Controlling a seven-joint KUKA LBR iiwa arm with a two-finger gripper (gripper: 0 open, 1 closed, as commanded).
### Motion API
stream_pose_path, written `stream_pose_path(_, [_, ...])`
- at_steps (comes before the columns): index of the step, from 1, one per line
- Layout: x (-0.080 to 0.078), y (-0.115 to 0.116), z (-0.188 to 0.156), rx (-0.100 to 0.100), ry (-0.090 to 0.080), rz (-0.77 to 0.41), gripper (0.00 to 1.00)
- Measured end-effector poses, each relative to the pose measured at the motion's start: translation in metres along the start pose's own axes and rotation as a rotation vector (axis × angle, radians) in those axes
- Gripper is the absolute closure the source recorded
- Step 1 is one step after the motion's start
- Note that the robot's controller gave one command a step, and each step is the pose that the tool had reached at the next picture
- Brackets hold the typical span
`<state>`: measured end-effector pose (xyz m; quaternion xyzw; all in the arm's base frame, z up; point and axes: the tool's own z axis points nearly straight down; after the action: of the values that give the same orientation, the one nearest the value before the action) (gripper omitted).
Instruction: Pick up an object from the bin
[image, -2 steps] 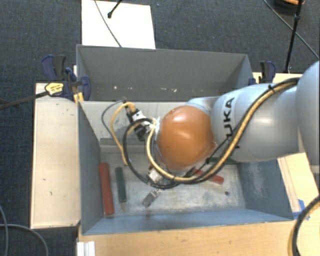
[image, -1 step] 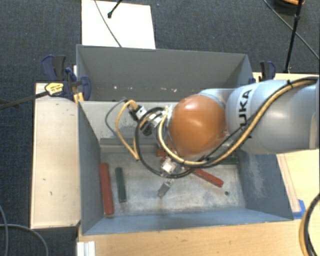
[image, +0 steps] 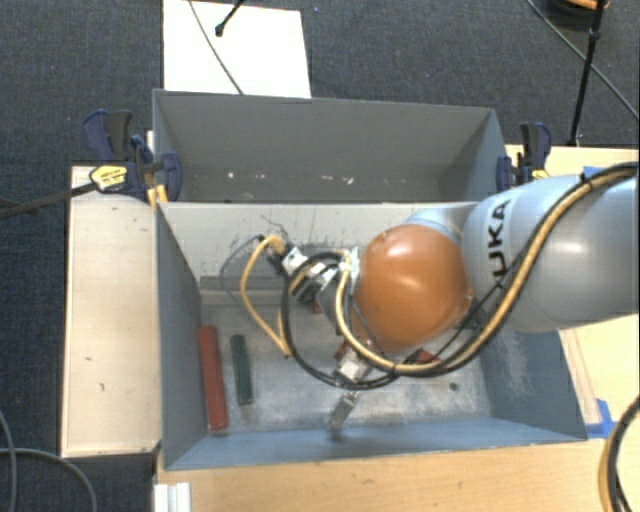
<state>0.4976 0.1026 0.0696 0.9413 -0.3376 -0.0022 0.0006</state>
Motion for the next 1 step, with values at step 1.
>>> stream_pose_path(1, [0.0313,-0.0711,-0.0016,0.010,0.004,0.048,0.00])
